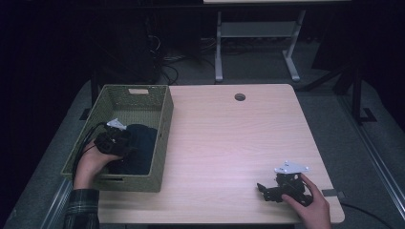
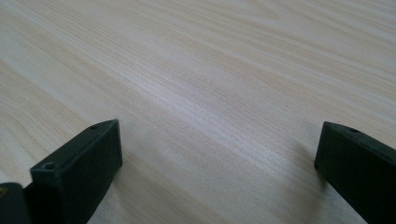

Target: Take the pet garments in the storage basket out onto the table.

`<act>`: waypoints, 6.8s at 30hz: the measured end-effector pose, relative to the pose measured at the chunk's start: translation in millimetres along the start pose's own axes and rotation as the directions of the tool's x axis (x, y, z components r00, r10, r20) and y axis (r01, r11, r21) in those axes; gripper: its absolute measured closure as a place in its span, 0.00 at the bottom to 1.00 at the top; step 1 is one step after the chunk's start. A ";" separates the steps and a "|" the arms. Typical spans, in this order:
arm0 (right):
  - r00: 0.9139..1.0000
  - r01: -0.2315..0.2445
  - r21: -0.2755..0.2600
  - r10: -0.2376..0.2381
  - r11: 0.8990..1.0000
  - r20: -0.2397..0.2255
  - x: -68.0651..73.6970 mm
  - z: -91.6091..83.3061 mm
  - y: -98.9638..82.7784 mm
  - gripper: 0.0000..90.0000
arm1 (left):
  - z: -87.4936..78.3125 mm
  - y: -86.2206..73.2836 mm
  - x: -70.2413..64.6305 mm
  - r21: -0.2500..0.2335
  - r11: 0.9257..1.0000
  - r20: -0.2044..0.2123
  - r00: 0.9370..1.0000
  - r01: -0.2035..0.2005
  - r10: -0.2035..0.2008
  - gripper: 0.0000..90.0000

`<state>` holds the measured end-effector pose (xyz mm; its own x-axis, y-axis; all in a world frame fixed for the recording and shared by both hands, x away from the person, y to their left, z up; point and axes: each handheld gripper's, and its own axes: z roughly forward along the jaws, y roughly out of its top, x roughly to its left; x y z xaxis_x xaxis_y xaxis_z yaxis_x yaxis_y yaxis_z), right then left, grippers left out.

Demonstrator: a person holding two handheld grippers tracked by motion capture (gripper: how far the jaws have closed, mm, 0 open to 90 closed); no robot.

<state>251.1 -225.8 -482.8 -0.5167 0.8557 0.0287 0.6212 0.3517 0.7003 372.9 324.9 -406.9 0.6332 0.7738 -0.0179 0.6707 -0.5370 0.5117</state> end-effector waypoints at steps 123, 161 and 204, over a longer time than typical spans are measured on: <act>1.000 -0.001 0.003 0.001 1.000 -0.002 0.2 0.2 0.7 0.00 | -83.7 180.5 -128.9 -0.551 0.831 0.302 0.909 -0.079 0.286 0.90; 1.000 0.006 0.003 -0.006 1.000 -0.007 1.0 -0.5 -0.2 0.00 | 70.8 208.7 -193.7 -0.491 0.867 0.417 0.851 -0.086 0.320 0.90; 1.000 0.007 0.004 -0.007 1.000 -0.012 1.9 -1.4 -1.0 0.01 | 120.9 194.8 -217.4 -0.312 0.937 0.330 0.907 -0.157 0.261 0.16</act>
<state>248.6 -225.1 -482.5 -0.5278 0.8488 0.0321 0.6202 0.3593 0.6974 412.6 11.5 -407.2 0.8771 0.4509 -0.1655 0.4087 -0.5197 0.7503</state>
